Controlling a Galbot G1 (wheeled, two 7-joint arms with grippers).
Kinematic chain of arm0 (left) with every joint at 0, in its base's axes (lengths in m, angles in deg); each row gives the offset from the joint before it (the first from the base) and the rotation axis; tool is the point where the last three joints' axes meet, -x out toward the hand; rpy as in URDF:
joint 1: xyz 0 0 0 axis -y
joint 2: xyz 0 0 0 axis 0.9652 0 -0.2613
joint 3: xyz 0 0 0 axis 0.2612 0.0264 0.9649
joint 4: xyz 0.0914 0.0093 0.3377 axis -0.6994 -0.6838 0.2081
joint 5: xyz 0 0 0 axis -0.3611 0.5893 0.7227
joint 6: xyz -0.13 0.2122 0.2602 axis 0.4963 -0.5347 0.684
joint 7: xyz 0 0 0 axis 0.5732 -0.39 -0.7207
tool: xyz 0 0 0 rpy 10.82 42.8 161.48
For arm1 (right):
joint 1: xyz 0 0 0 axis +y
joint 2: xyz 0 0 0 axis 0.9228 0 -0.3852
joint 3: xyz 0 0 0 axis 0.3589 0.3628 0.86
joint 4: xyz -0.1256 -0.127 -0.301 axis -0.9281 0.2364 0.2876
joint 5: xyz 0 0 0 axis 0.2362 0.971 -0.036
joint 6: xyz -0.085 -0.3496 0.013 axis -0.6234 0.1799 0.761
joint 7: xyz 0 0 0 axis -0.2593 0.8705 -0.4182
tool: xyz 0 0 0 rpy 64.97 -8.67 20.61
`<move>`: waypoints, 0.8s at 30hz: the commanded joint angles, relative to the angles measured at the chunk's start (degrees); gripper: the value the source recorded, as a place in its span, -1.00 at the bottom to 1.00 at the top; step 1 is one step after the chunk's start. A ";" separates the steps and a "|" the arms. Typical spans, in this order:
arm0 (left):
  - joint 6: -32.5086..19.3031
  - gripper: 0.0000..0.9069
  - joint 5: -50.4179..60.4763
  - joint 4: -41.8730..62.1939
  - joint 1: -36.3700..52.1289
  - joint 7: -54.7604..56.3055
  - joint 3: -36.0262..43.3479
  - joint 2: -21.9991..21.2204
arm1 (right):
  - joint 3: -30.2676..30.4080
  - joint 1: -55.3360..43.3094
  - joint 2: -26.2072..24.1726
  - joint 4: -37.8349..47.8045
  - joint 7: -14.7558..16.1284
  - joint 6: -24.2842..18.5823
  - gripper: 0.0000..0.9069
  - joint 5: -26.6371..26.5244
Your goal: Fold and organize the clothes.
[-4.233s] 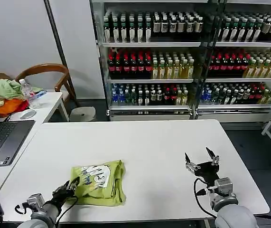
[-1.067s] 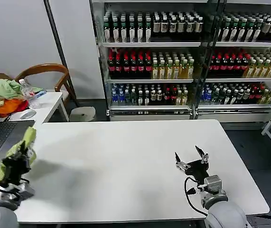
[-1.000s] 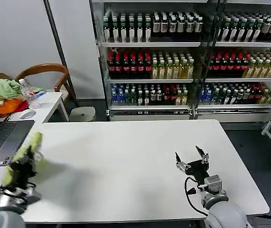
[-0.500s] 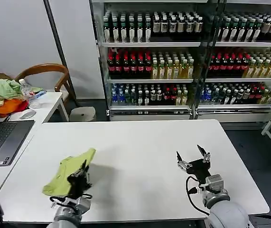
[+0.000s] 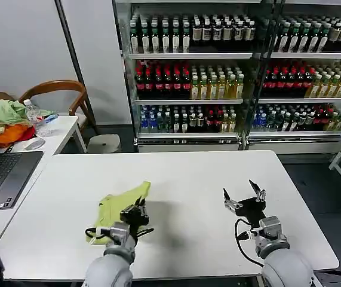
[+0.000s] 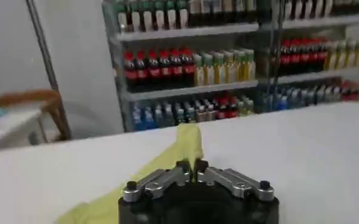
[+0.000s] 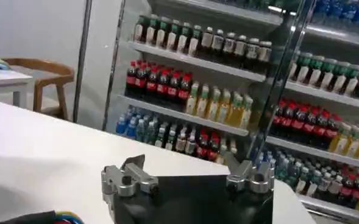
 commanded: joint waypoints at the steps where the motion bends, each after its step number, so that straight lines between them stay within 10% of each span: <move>1: 0.24 -0.29 -18.69 5.86 7.23 4.32 2.66 -6.99 | -0.32 -0.35 0.13 0.23 0.19 0.02 1.00 0.02; 2: 0.30 1.00 -18.53 6.58 7.55 4.42 2.86 -7.78 | -0.51 -0.48 0.19 0.13 0.31 0.11 1.00 0.03; 13: -5.72 1.00 -20.32 3.48 8.48 2.41 2.54 -8.00 | -2.00 -2.28 0.54 2.58 4.01 0.26 1.00 0.10; 24: -12.76 1.00 -1.48 1.46 0.88 -10.94 -16.71 5.93 | 5.08 -7.22 5.01 10.43 5.73 0.48 1.00 -4.01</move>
